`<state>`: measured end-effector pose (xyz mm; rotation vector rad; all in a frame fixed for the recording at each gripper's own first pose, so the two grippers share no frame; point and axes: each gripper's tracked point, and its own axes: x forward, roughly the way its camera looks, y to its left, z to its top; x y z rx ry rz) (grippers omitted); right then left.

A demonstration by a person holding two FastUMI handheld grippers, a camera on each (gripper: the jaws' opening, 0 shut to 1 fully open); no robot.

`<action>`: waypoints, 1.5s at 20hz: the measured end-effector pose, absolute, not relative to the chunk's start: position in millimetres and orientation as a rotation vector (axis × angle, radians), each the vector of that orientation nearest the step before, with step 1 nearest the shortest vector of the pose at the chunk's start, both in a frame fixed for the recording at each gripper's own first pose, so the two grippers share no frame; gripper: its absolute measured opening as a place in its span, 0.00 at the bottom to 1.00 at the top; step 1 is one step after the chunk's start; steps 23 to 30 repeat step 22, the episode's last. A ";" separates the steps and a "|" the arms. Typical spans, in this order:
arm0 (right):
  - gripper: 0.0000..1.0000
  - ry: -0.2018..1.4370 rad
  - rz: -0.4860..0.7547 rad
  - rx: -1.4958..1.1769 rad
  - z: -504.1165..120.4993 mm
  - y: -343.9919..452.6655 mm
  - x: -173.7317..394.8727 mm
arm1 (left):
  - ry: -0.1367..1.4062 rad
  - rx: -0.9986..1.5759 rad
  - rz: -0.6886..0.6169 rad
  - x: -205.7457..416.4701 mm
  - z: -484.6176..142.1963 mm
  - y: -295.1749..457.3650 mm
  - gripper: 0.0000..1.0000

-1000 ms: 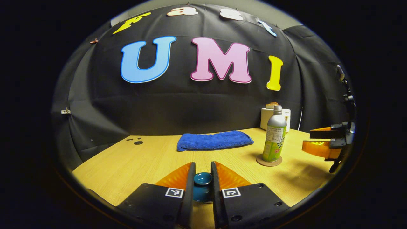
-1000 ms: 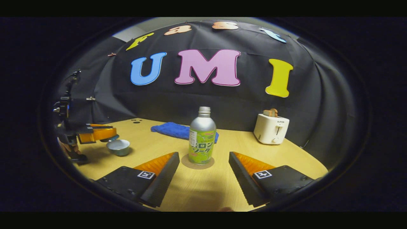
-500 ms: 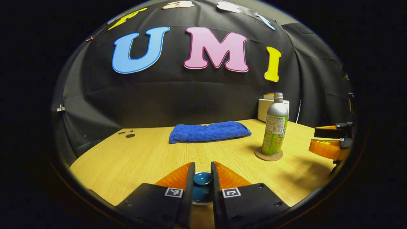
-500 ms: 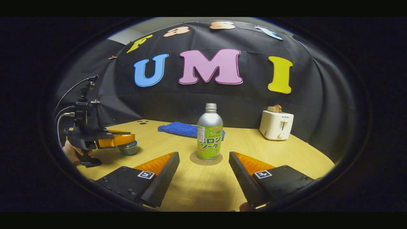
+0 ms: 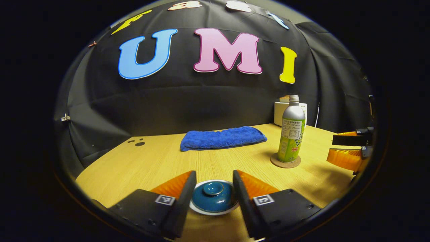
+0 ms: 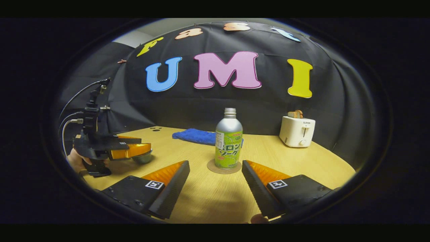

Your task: Open the teacup lid with one hand, grasp the water bottle and pour water into the teacup with the other hand; after pouring, place the water bottle on the coaster and then close the teacup lid.

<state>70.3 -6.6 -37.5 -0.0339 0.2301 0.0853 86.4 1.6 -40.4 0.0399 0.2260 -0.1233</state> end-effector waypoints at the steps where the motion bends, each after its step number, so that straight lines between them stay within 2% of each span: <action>1: 0.97 0.221 0.087 -0.030 -34.5 -6.5 70.3 | 0.209 0.054 -0.110 83.2 -34.1 3.9 0.83; 2: 0.97 0.211 0.088 -0.028 -31.0 -6.5 70.7 | 0.179 0.065 -0.092 79.2 -26.8 6.2 0.99; 6: 0.96 0.147 0.067 -0.018 -15.7 -9.7 71.6 | 0.001 -0.005 -0.055 50.1 20.3 4.1 0.97; 10: 0.96 0.127 0.079 0.017 -15.5 0.4 62.9 | -0.086 -0.080 -0.098 17.0 40.8 -18.5 0.97; 16: 0.97 0.103 0.044 -0.022 -21.3 -1.3 59.9 | -0.039 -0.134 -0.129 1.0 16.9 -38.0 0.97; 21: 0.97 0.107 0.053 -0.030 -29.1 2.4 56.7 | 0.062 -0.162 -0.069 11.5 -10.6 -17.9 0.98; 30: 0.97 0.091 0.050 -0.027 -25.6 2.3 58.9 | 0.050 -0.163 -0.056 11.8 -7.9 -13.1 0.97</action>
